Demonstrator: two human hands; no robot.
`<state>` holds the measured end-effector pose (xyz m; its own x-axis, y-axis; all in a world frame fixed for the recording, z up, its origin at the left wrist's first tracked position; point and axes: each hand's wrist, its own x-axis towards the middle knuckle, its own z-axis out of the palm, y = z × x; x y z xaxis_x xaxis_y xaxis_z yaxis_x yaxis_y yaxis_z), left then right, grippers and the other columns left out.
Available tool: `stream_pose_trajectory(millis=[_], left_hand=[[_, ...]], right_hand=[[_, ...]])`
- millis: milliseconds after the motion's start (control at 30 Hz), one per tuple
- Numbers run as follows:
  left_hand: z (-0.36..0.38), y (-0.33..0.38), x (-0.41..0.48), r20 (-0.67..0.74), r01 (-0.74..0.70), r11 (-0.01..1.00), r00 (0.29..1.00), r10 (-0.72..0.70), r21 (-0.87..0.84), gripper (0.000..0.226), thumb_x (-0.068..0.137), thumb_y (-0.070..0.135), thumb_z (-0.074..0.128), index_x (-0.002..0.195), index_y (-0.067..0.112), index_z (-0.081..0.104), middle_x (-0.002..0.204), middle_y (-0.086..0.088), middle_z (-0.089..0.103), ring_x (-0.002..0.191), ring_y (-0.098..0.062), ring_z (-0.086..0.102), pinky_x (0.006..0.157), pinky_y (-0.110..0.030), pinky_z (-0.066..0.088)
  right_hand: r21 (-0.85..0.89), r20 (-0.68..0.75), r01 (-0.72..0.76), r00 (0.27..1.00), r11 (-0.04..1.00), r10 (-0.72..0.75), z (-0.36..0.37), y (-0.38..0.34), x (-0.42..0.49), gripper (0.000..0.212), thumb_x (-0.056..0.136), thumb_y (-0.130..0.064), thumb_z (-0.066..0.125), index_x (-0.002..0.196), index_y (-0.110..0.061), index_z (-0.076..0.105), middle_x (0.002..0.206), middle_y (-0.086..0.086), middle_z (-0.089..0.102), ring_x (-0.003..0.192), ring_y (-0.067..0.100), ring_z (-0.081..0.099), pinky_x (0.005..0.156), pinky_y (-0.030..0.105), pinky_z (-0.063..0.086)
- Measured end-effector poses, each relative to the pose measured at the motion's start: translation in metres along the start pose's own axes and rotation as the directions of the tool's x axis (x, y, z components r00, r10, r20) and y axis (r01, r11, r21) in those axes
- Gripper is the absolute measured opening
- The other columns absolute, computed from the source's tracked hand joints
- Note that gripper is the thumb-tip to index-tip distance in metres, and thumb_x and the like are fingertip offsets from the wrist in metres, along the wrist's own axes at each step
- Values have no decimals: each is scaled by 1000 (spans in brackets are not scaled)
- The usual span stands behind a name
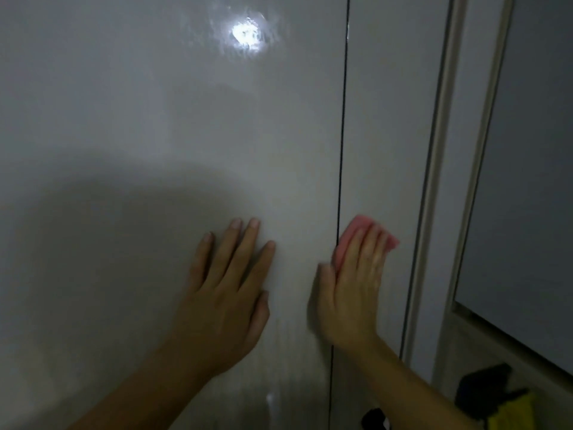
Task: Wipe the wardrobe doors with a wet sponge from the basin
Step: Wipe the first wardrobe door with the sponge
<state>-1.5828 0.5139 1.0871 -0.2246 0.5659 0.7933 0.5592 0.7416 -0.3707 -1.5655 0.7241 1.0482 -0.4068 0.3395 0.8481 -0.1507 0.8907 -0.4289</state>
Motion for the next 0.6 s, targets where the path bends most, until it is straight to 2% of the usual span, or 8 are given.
stream_pose_trajectory(millis=[67,167,267,367,433,533,600], left_hand=[[4,9,3,17,-7,1000,1000,7,1,64,93,34,48,151,8,47,166,-20,23,155,-38,18,122,-63,17],[11,25,4,39,-31,999,999,30,19,65,94,36,47,152,8,45,167,-20,21,156,-39,16,122,-64,16],[15,35,5,41,-18,1000,999,17,14,64,92,35,48,150,7,49,166,-21,23,155,-40,19,121,-65,16],[18,39,1,50,-10,1000,999,9,27,65,91,36,48,149,7,49,167,-21,21,155,-39,18,122,-64,16],[20,41,-1,53,-6,1000,999,5,20,65,91,36,48,150,8,48,167,-20,21,155,-39,18,122,-64,16],[24,48,-10,47,13,1000,999,-12,-6,65,91,36,48,150,7,48,166,-20,22,155,-38,20,120,-66,18],[28,53,-20,68,2,1000,998,-1,-26,66,91,35,48,151,8,46,167,-20,22,155,-38,20,120,-66,19]], right_hand=[[32,-59,-47,997,998,49,-14,-8,46,73,105,-56,9,158,-15,-19,164,4,-28,154,23,-23,125,41,-15],[-16,-102,6,995,1000,-8,-21,0,63,72,107,-48,17,160,-7,-10,166,8,-20,155,25,-20,125,40,-14],[17,-11,-59,998,998,60,-8,28,-6,73,107,-51,18,159,-18,-22,167,4,-27,156,26,-19,127,48,-9],[13,45,-181,983,983,180,-4,46,-45,74,103,-63,7,153,-27,-34,164,-1,-34,155,24,-21,127,56,0],[9,18,-190,982,982,190,-9,37,-18,75,102,-64,4,153,-23,-33,164,4,-32,155,24,-22,127,52,-3],[6,-59,-92,994,996,93,-14,26,26,73,105,-54,13,156,-13,-18,165,10,-21,156,28,-18,126,41,-14],[17,-70,-69,995,997,71,-6,37,9,71,107,-51,13,158,-11,-15,166,11,-19,156,30,-15,125,39,-14]])
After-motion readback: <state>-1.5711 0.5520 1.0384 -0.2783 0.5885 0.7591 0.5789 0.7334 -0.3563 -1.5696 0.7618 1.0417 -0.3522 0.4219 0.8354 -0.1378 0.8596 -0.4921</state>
